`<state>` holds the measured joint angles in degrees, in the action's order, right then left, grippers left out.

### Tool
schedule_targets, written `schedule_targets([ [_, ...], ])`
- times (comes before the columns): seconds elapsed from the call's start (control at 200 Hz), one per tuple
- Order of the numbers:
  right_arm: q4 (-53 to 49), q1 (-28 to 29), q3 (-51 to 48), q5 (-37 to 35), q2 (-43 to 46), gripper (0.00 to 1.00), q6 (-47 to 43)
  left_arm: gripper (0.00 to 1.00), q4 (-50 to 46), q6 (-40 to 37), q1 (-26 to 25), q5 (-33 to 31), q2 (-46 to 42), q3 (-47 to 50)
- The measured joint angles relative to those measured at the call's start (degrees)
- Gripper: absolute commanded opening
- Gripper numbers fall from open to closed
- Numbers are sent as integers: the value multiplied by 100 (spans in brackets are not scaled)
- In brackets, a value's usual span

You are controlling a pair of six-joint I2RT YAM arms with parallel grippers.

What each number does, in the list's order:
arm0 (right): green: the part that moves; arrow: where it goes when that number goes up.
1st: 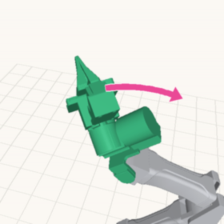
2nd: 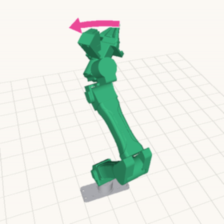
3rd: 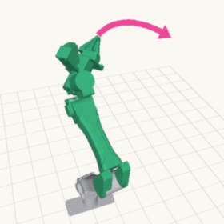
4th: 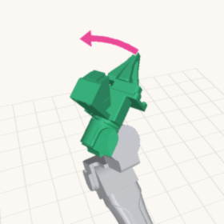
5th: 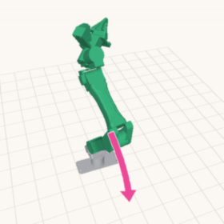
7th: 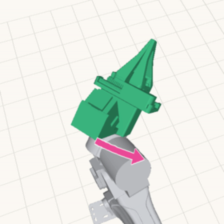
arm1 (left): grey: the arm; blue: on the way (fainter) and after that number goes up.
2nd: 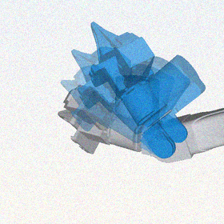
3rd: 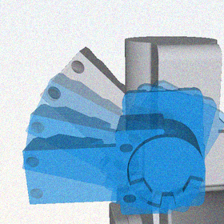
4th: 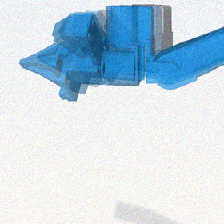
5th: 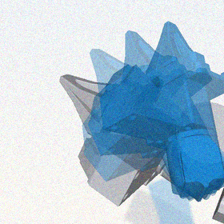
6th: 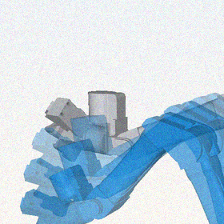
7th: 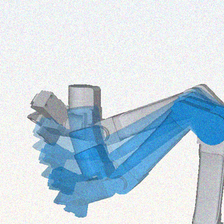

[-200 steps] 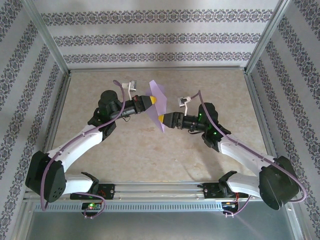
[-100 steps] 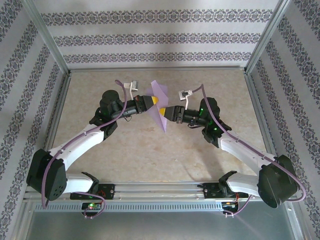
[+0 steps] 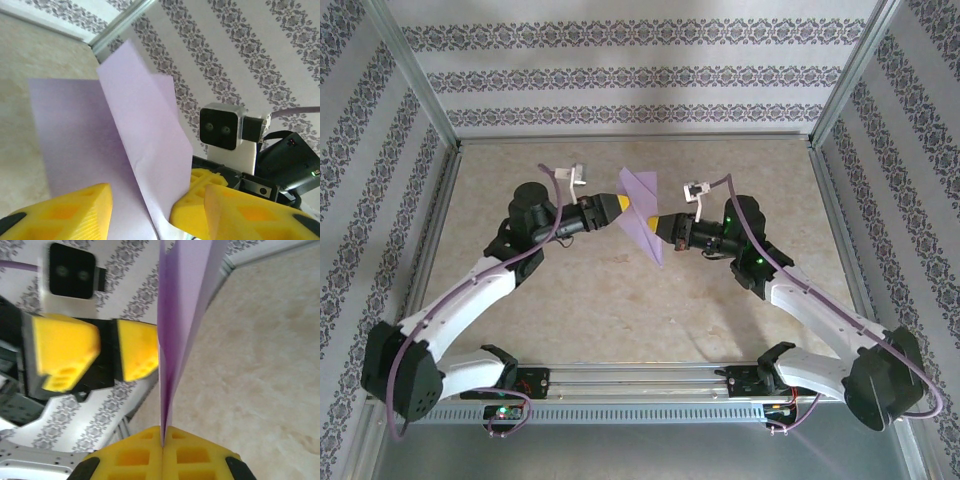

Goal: Fold a paper plane with a square sheet of paper (fold left side to right side)
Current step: Turn over the paper at the center of the table.

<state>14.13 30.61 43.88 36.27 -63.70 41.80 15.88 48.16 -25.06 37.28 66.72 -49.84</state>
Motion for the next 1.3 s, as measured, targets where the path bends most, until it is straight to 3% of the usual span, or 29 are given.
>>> schedule_targets([
  [0.145, -1519, 437, 595, -957, 94, 4, -949, 57, -833, -455, 114, -728, -675, 0],
  [0.315, -3467, 1410, 1637, -3163, -227, 4, -2116, 58, -1836, -894, 118, -1971, -1394, 15],
  [0.545, -5451, 2472, 2610, -6314, -1917, 5, -2883, 59, -2776, -962, 120, -3670, -2247, 306],
  [0.715, -6389, 2887, 3077, -7750, -3368, 5, -3136, 60, -3206, -953, 157, -4347, -2492, 413],
  [0.954, -6996, 3069, 3593, -8391, -5007, 13, -3244, 60, -3289, -949, 157, -4487, -2428, 415],
  [1.079, -7099, 3106, 3709, -8288, -5495, 14, -3283, 60, -3298, -949, 164, -4481, -2332, 415],
  [1.299, -7110, 3115, 3783, -7670, -5678, 29, -3324, 60, -3307, -949, 197, -4325, -2212, 415],
])
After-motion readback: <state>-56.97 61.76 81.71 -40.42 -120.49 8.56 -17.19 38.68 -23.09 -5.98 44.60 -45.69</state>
